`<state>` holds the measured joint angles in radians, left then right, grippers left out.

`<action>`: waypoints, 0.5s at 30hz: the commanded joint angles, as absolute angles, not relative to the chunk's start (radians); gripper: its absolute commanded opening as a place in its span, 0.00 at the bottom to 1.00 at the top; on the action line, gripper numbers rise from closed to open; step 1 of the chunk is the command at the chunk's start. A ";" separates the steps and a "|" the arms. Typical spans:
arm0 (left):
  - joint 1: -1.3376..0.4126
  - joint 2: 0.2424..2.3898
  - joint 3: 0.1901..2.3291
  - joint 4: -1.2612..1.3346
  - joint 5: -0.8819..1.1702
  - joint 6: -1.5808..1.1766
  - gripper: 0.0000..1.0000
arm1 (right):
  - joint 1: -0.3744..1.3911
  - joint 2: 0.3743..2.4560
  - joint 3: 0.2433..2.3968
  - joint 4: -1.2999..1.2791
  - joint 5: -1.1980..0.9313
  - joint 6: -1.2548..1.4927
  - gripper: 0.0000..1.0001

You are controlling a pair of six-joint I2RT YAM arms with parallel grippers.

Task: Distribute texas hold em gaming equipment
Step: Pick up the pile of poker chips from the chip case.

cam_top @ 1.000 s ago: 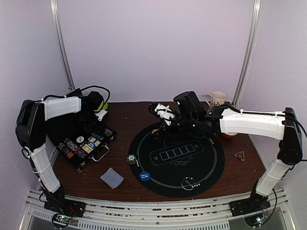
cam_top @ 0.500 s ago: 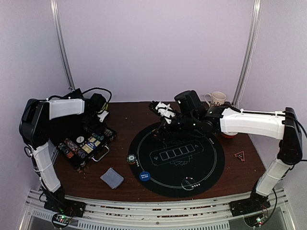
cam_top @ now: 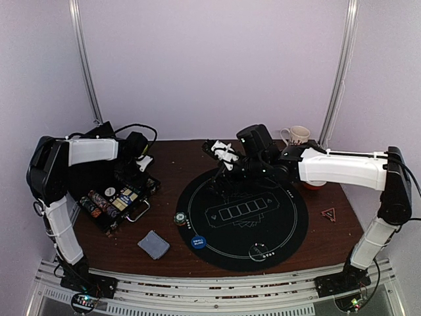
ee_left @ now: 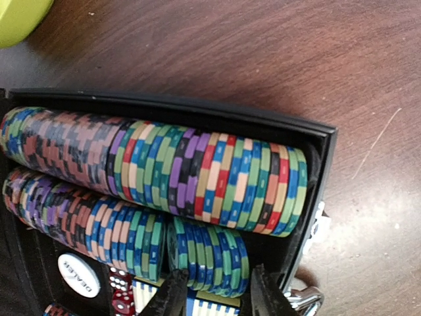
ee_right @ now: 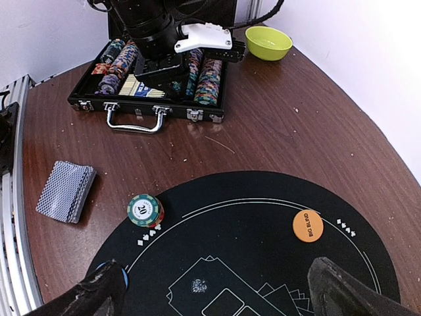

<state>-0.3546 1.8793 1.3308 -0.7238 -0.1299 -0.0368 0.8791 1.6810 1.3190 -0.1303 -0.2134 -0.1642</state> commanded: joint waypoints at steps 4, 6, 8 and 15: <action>-0.347 1.915 1.338 -0.722 -0.219 -0.008 0.42 | 0.874 1.693 1.358 -0.156 -0.222 -0.152 1.00; -0.339 1.928 1.341 -0.725 -0.189 -0.013 0.44 | 0.873 1.688 1.357 -0.159 -0.209 -0.155 1.00; -0.335 1.938 1.345 -0.732 -0.177 -0.015 0.44 | 0.874 1.686 1.357 -0.162 -0.203 -0.159 1.00; -0.315 1.967 1.345 -0.739 -0.122 -0.010 0.51 | 0.871 1.681 1.353 -0.167 -0.199 -0.158 1.00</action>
<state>-0.3450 1.8996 1.3514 -0.7280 -0.1707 -0.0174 0.8783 1.6840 1.3338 -0.1513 -0.2134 -0.1577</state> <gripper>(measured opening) 0.505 1.000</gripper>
